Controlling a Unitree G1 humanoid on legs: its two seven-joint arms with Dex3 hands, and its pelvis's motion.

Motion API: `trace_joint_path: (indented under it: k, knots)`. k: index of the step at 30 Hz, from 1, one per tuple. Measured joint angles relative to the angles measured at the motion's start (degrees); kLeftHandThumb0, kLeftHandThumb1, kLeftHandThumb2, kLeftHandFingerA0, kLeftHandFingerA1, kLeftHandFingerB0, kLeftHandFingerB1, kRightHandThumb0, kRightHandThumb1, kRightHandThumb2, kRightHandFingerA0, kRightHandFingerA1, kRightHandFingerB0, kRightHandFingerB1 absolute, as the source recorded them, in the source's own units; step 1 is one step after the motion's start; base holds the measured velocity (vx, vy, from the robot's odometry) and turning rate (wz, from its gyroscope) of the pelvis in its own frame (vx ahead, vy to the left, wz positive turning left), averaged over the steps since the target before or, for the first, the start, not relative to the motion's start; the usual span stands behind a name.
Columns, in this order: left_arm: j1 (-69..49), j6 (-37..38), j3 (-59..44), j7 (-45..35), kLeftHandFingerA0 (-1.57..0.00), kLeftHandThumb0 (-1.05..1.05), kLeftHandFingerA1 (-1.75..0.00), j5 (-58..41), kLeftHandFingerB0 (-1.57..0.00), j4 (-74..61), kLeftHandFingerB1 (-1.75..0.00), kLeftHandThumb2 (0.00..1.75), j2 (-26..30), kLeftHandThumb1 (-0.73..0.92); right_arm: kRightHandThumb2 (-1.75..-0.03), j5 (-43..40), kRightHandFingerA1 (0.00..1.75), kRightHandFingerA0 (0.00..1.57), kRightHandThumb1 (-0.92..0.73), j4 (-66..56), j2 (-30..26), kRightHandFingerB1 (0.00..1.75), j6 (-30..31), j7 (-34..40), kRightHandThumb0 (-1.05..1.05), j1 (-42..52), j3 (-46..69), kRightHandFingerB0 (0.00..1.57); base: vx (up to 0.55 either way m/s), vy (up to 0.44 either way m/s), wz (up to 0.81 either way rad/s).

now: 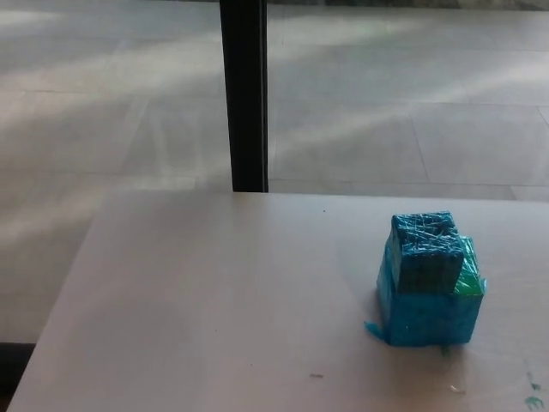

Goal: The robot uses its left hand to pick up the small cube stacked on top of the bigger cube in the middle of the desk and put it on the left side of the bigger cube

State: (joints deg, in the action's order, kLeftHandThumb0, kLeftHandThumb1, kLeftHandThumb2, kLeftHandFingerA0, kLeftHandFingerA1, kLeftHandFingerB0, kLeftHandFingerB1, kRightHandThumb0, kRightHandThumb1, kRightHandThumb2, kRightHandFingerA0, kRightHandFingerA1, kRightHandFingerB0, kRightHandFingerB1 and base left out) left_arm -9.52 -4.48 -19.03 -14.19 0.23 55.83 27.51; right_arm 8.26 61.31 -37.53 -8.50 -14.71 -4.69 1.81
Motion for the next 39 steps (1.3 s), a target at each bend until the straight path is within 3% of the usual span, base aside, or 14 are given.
trace_joint_path:
  k: [1, 7, 8, 13, 14, 17, 20, 22, 24, 25, 34, 36, 37, 39]
  knots:
    - [0.3, -0.4, -1.3, 0.0, -0.19, -0.87, -0.64, -0.7, -0.03, -0.2, -0.20, 1.07, 0.0, 0.65, -0.93, -0.1, 0.94, 0.91, -0.27, 0.2, 0.0, 0.77, -0.4, -0.3, -0.54, 0.1, 0.1, 0.70, 0.00, 0.000, 0.00]
    - [7.3, -4.7, -5.9, 0.5, -0.12, -0.90, -0.53, -3.5, -0.06, -4.2, -0.34, 1.06, 3.1, 0.67, -0.80, -0.4, 0.94, 0.94, -0.34, -0.1, 0.0, 0.72, -3.2, -1.6, -0.54, 1.7, 0.6, 0.73, 0.00, -0.001, 0.01]
    - [9.4, -5.0, -5.8, 0.6, -0.20, -0.94, -0.44, -3.5, -0.11, -5.8, -0.25, 0.67, 4.4, 0.88, -0.81, -0.4, 0.95, 0.93, -0.34, 0.0, 0.0, 0.72, -3.4, -1.8, -0.55, 1.7, 0.7, 0.71, 0.00, 0.000, 0.00]
    - [20.4, -5.8, -2.7, 0.6, -0.38, -0.85, -0.54, -2.9, -0.08, -11.9, -0.37, 1.05, 9.6, 0.68, -0.80, -0.4, 0.94, 0.92, -0.36, 0.0, 0.0, 0.71, -4.2, -2.2, -0.55, 1.8, 0.7, 0.72, 0.00, 0.000, 0.00]
    - [23.1, -5.8, -1.9, 0.7, -0.57, -0.91, -0.46, -2.7, -0.14, -12.8, -0.24, 0.67, 10.0, 0.86, -0.80, -0.4, 0.93, 0.90, -0.35, 0.0, 0.0, 0.71, -4.3, -2.2, -0.56, 1.8, 0.7, 0.70, 0.00, 0.000, 0.00]
    - [29.7, -5.8, 0.5, 0.7, -0.65, -0.88, -1.07, -2.3, -0.01, -14.8, -0.41, 1.12, 10.0, 0.64, -0.80, -0.4, 0.93, 0.91, -0.35, 0.0, 0.0, 0.72, -4.4, -2.3, -0.56, 1.8, 0.6, 0.71, 0.00, 0.000, 0.00]
    - [36.1, -6.0, 3.5, 0.8, -0.40, -1.05, -0.69, -1.5, -0.09, -18.5, -0.36, 1.12, 9.6, 0.72, -0.82, -0.3, 0.94, 0.94, -0.34, 0.0, 0.0, 0.73, -4.5, -2.3, -0.55, 1.9, 0.5, 0.72, 0.00, 0.000, 0.00]
    - [40.5, -6.1, 5.8, 0.8, -0.33, -0.99, -0.61, -1.2, -0.04, -22.6, -0.28, 1.13, 8.4, 0.67, -0.82, -0.3, 0.95, 0.95, -0.34, -0.1, 0.0, 0.72, -4.6, -2.3, -0.54, 1.8, 0.5, 0.72, 0.00, 0.000, 0.00]
    - [44.8, -6.4, 8.2, 0.8, -0.81, -1.00, -1.21, -0.7, -0.08, -26.1, -0.39, 1.06, 7.2, 0.66, -0.81, -0.3, 0.94, 0.92, -0.34, -0.1, 0.0, 0.72, -4.7, -2.4, -0.55, 1.8, 0.5, 0.72, 0.00, 0.000, 0.00]
    - [47.3, -6.6, 9.7, 0.8, -0.41, -1.05, -0.63, -0.4, -0.11, -27.8, -0.37, 1.09, 6.3, 0.69, -0.81, -0.3, 0.93, 0.93, -0.34, -0.1, 0.0, 0.72, -4.8, -2.4, -0.55, 1.8, 0.5, 0.72, 0.00, 0.000, 0.00]
    - [63.9, -8.1, 26.5, 0.4, -0.24, -0.97, -0.53, 3.5, -0.17, -34.5, -0.30, 0.66, -7.5, 0.83, -0.84, -0.2, 0.95, 0.94, -0.31, 0.7, 0.0, 0.74, -5.3, -2.9, -0.53, 1.3, 0.6, 0.73, 0.00, 0.000, 0.00]
    - [66.7, -8.3, 30.4, 0.4, -0.44, -1.03, -1.14, 4.8, -0.14, -33.7, -0.43, 0.94, -11.3, 0.64, -0.80, -0.2, 0.93, 0.91, -0.34, 1.0, 0.0, 0.71, -5.5, -3.1, -0.54, 0.8, 0.7, 0.72, 0.00, 0.000, 0.00]
    - [67.7, -8.3, 31.7, 0.4, -0.35, -1.00, -0.99, 5.4, -0.15, -33.0, -0.33, 0.66, -13.0, 0.87, -0.90, -0.2, 0.95, 0.92, -0.26, 1.2, 0.0, 0.76, -5.5, -3.2, -0.53, 0.7, 0.7, 0.70, 0.00, 0.000, 0.00]
    - [68.8, -8.2, 34.7, 0.7, -0.36, -1.05, -0.68, 6.6, -0.12, -31.4, -0.41, 1.11, -16.0, 0.71, -0.91, -0.1, 0.95, 0.92, -0.26, 1.4, 0.0, 0.76, -5.5, -3.3, -0.53, 0.2, 0.6, 0.69, 0.00, 0.000, 0.00]
